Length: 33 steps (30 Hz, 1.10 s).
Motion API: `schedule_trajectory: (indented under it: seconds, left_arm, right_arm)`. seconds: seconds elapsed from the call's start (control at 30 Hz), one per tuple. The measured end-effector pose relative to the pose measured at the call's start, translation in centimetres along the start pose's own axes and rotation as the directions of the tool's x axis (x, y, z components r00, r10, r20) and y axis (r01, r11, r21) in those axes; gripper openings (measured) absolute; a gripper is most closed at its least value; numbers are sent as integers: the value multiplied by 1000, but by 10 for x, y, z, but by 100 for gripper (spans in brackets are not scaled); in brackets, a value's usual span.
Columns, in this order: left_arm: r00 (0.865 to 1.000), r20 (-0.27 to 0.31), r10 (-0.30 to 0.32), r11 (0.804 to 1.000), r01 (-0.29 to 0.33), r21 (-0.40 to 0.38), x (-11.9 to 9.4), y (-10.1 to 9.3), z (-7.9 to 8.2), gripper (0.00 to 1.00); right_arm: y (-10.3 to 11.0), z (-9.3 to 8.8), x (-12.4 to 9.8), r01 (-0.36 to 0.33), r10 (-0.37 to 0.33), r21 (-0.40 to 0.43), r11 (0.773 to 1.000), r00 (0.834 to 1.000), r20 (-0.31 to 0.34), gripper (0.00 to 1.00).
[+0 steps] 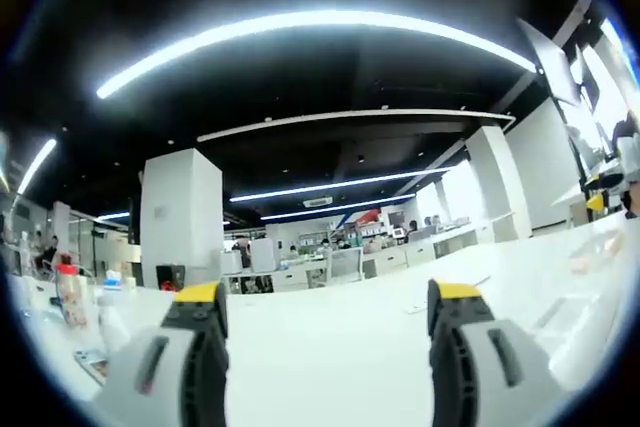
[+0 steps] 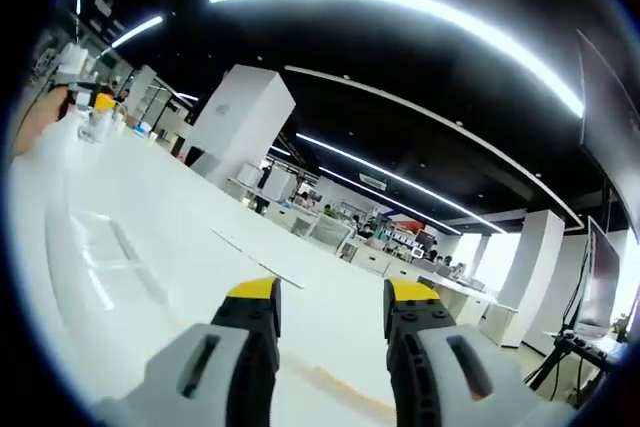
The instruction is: Snap each plastic latch of the storage box into its locked position after aligning the lid with the box until every specified latch is closed and the lid sits flush.
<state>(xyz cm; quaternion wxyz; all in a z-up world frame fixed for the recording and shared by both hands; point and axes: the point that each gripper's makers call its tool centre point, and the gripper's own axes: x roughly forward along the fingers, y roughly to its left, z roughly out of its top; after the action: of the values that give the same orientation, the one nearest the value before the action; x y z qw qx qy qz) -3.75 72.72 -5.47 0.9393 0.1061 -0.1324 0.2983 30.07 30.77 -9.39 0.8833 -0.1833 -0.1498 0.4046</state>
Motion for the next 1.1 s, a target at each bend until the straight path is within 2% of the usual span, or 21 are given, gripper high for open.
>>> schedule_trajectory:
  seconds: [0.5,1.1]
  left_arm:
    - [999,-37,-17,1000,17,-1,2,-2,-10,82]
    - [999,-28,-33,999,32,-13,2,-4,-8,81]
  right_arm:
    - [3,-5,0,7,-7,-16,1000,1000,-30,41]
    - [2,-6,0,10,-11,-27,1000,999,-38,41]
